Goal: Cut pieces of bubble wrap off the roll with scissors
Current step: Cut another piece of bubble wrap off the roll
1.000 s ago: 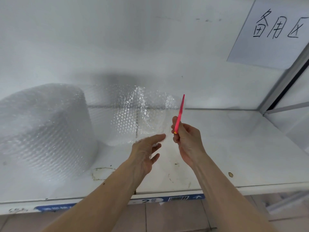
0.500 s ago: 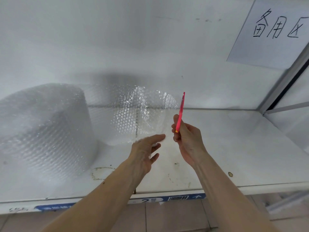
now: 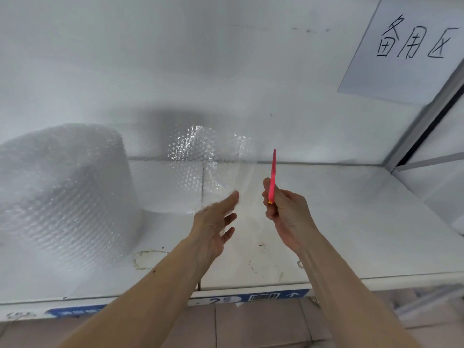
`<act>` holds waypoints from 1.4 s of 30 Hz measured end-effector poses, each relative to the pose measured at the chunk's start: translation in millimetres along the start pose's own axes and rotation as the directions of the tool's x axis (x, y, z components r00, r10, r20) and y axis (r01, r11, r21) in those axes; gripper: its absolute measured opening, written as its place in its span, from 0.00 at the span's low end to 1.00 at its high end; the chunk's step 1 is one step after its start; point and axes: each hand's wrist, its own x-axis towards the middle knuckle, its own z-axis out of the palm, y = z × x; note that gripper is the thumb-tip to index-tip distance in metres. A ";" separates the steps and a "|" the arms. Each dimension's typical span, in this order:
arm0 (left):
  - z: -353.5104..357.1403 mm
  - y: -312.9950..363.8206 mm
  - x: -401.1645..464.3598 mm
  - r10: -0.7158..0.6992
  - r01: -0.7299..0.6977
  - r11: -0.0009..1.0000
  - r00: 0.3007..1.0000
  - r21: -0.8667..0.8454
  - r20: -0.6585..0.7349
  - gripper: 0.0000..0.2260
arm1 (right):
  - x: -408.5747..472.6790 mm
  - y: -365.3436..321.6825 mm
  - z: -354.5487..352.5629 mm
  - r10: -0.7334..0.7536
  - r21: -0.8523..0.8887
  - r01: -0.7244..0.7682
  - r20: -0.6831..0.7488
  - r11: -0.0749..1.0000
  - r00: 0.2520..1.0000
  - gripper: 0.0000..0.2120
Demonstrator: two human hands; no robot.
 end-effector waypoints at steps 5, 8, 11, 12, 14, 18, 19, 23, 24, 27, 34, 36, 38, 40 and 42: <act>2.4 1.6 13.3 0.011 -0.011 1.000 1.000 -0.003 -0.004 0.25 | -2.9 -2.6 -20.0 0.119 -0.065 -0.112 0.114 0.992 0.986 0.12; 2.7 0.4 22.0 0.035 -0.036 0.999 0.999 0.027 0.027 0.27 | -4.3 -4.7 -31.2 0.159 -0.170 -0.142 0.087 0.975 0.983 0.11; -1.3 -1.1 31.4 0.100 -0.105 0.990 0.993 0.091 0.064 0.37 | -4.2 -4.2 -41.2 0.155 -0.294 -0.144 0.015 0.945 0.988 0.15; -3.4 -1.7 34.6 0.135 -0.147 0.975 0.988 0.167 0.080 0.39 | -4.0 -3.5 -44.4 0.156 -0.322 -0.147 0.003 0.935 0.988 0.16; -8.5 -4.0 40.9 0.242 -0.267 0.863 0.964 0.429 0.113 0.39 | -3.1 -2.1 -50.2 0.173 -0.353 -0.166 -0.013 0.921 0.985 0.17; -9.9 -10.9 56.3 0.428 -0.422 0.433 0.874 0.796 0.230 0.36 | -0.7 -1.2 -62.0 0.218 -0.449 -0.220 -0.058 0.866 0.974 0.21; -6.7 -12.9 61.2 0.448 -0.423 0.324 0.856 0.846 0.257 0.34 | -0.1 -0.2 -64.8 0.211 -0.499 -0.221 -0.077 0.838 0.974 0.24; 17.2 -15.3 78.6 0.471 -0.282 0.228 0.870 0.932 0.148 0.31 | 1.6 6.2 -75.4 0.122 -0.723 -0.187 -0.142 0.665 0.982 0.23; 23.9 -15.1 81.5 0.466 -0.248 0.226 0.877 0.942 0.119 0.32 | 2.6 8.4 -79.0 0.087 -0.771 -0.169 -0.146 0.614 0.985 0.21; 38.4 -11.9 85.4 0.475 -0.194 0.170 0.875 0.966 0.092 0.30 | 7.3 16.3 -88.3 0.008 -0.903 -0.156 -0.167 0.400 0.986 0.21; 43.9 -13.0 88.6 0.502 -0.236 0.333 0.864 0.913 0.040 0.10 | 7.8 28.2 -90.5 -0.038 -0.986 -0.125 -0.131 0.114 0.991 0.17; 38.2 -16.8 86.8 0.459 -0.299 0.501 0.887 0.812 0.044 0.10 | 6.3 27.4 -88.7 -0.026 -0.985 -0.141 -0.144 0.097 0.989 0.16; 32.4 -18.8 81.5 0.402 -0.315 0.639 0.915 0.702 0.045 0.08 | 4.0 26.1 -86.2 -0.037 -0.988 -0.147 -0.148 0.037 0.988 0.17; 26.8 -19.3 74.7 0.352 -0.311 0.719 0.934 0.621 0.060 0.06 | 0.9 25.5 -82.4 -0.034 -0.988 -0.150 -0.149 -0.022 0.988 0.19; 21.6 -18.6 66.5 0.310 -0.311 0.758 0.945 0.573 0.103 0.06 | -0.4 25.8 -78.5 -0.031 -0.989 -0.143 -0.142 -0.036 0.989 0.18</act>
